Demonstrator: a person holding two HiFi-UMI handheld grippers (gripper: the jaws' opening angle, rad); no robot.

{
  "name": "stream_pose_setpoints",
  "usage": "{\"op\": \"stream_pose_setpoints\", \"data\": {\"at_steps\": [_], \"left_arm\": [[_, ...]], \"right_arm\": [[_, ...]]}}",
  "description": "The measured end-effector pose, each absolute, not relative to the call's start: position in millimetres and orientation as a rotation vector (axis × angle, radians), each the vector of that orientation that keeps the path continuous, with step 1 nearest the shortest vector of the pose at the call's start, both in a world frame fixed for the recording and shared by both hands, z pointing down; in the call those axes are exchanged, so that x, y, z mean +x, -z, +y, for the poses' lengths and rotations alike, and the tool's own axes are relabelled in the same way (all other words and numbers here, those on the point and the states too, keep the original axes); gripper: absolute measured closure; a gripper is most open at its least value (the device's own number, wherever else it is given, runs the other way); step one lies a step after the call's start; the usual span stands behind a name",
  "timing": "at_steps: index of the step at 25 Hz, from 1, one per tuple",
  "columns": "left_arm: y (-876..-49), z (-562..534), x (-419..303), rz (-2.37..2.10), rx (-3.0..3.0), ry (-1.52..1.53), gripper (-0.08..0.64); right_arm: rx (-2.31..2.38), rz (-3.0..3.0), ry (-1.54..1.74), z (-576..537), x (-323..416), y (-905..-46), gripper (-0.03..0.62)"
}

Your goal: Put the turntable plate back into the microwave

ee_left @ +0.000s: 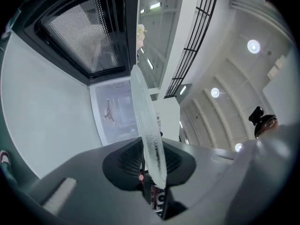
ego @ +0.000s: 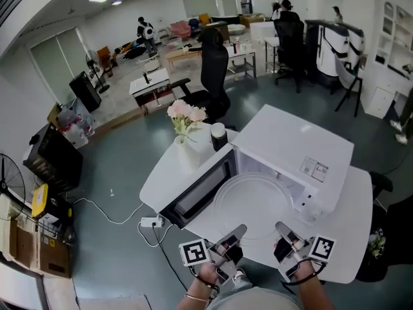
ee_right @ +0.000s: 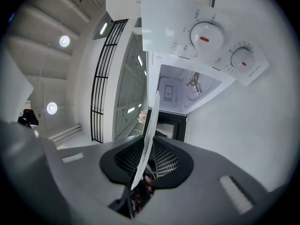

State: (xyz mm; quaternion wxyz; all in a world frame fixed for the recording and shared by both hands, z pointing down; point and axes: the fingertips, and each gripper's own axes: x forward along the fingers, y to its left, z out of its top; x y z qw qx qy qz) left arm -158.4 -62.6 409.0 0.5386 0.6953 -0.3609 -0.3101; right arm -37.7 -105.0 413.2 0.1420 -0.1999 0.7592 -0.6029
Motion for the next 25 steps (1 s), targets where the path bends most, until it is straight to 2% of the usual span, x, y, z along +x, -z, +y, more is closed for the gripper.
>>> {"op": "stream_pose_setpoints", "data": {"at_steps": [9,25], "left_arm": [[-432,-90,-174,-0.786,1.667,0.684,0.515],[-458,-107,-168,-0.735,1.579,0.770,0.520]], "right_arm": [[-0.723,2.159,1.729,-123,-50,-435,0.529],[-0.785,2.145,1.806,-140,-43,-465,0.529]]}}
